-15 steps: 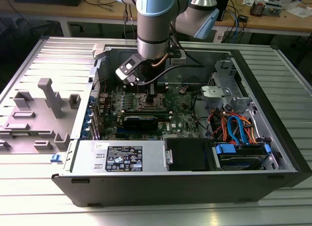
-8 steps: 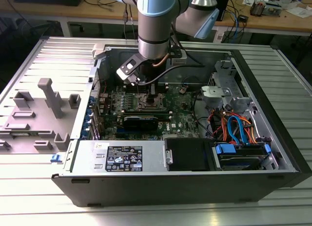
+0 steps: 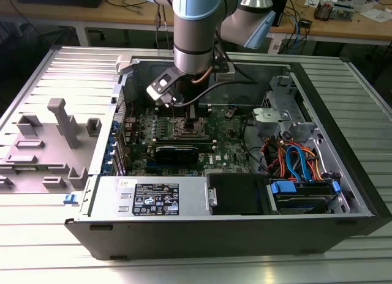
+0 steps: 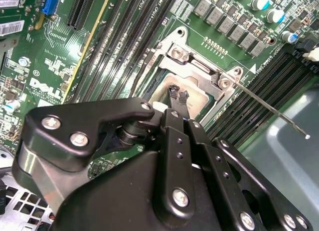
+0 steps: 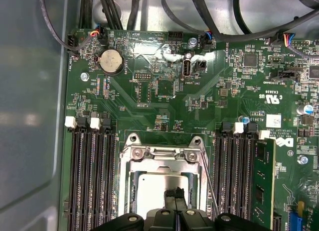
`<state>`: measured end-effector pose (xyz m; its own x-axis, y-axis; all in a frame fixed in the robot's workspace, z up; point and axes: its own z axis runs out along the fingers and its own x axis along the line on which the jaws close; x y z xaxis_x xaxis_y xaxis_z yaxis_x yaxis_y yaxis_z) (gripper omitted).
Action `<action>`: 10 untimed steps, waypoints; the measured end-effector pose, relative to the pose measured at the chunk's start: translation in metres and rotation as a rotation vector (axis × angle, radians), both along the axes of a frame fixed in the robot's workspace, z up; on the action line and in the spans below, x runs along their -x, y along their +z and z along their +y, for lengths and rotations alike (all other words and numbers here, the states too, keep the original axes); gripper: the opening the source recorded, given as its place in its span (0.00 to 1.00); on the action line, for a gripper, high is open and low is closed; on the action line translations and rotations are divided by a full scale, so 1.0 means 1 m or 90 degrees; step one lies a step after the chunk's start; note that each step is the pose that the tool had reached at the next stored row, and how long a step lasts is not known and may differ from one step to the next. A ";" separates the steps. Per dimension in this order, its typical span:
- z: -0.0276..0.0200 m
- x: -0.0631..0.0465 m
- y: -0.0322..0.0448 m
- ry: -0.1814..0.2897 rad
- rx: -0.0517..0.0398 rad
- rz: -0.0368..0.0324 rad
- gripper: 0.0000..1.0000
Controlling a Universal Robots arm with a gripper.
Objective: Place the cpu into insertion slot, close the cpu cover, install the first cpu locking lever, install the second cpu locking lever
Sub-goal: 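Close the cpu cover, then install the first cpu locking lever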
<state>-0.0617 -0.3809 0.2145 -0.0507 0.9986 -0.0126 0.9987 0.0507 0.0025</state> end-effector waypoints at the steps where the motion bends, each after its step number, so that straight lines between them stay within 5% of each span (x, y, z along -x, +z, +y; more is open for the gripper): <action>1: 0.0000 0.000 0.0007 0.000 0.0000 0.0000 0.11; 10: 0.0000 0.000 0.0048 0.000 0.0000 0.0000 0.11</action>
